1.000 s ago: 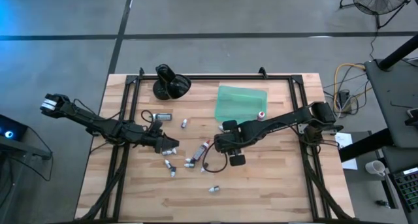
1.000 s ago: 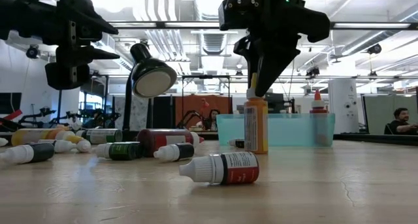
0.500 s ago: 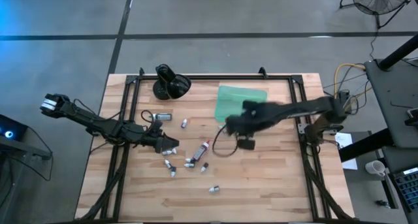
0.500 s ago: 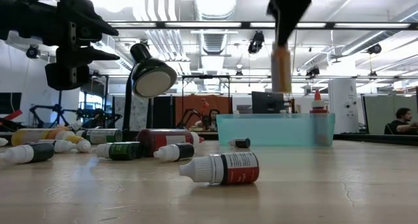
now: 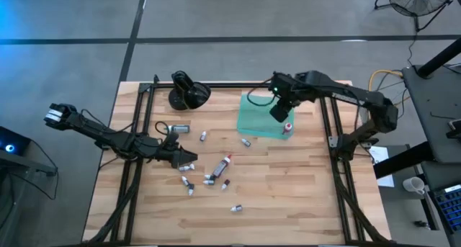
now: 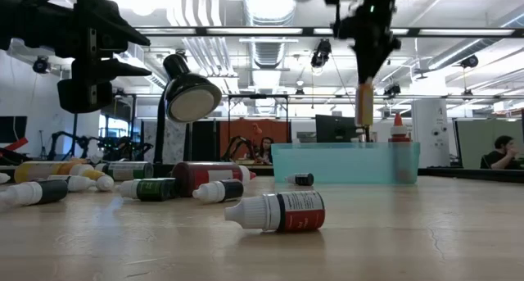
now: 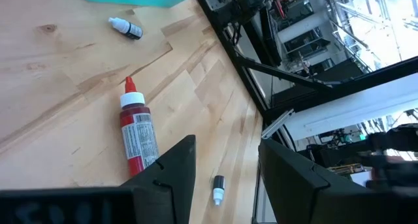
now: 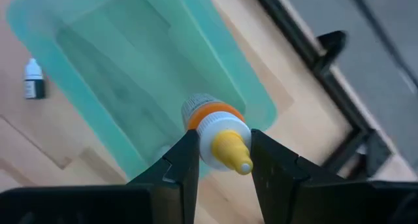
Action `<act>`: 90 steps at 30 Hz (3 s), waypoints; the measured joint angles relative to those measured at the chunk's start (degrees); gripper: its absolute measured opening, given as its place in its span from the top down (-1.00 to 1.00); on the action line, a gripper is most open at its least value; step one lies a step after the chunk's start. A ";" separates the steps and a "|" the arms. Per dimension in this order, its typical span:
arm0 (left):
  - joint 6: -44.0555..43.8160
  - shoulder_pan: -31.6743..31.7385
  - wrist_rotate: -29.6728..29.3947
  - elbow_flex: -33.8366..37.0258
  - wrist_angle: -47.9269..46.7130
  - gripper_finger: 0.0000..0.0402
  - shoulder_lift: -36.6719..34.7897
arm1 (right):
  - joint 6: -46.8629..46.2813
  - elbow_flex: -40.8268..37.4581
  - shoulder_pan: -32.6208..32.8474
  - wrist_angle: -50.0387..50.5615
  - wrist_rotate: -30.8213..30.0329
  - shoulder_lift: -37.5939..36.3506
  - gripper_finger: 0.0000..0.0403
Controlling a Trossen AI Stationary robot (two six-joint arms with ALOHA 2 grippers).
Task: Pick & Place food coloring
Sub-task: Put the large yellow food coloring bottle into the green bin
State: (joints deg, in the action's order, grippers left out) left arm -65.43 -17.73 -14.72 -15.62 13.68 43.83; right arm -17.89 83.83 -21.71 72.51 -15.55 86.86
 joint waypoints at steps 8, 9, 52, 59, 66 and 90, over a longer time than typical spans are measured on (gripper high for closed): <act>-1.69 -0.01 -0.02 0.00 -0.01 0.30 0.00 | 2.90 -11.83 -7.78 -6.88 4.53 2.89 0.49; -1.94 -0.01 -0.04 0.00 -0.01 0.30 0.00 | 2.86 -13.44 -8.47 -8.32 4.78 2.85 0.49; -6.37 0.01 -3.45 0.00 -0.01 0.30 -0.01 | 11.15 -20.96 -18.55 -17.71 3.45 -2.05 -0.18; -6.65 0.01 -3.84 0.00 -0.03 0.30 0.00 | 15.91 -19.16 -13.77 -18.25 4.07 -8.96 -0.24; -10.18 0.10 -6.95 0.00 -0.09 0.30 0.00 | 14.71 -18.51 -2.11 -21.57 6.66 -15.41 -0.19; 23.03 -1.42 -3.21 -31.17 -61.59 0.35 16.71 | -0.45 -18.58 17.86 -20.94 3.44 -16.65 -0.15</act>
State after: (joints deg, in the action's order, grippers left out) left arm -42.40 -19.15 -17.94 -46.79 -47.92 60.54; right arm -18.34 65.25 -3.86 51.57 -12.11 70.22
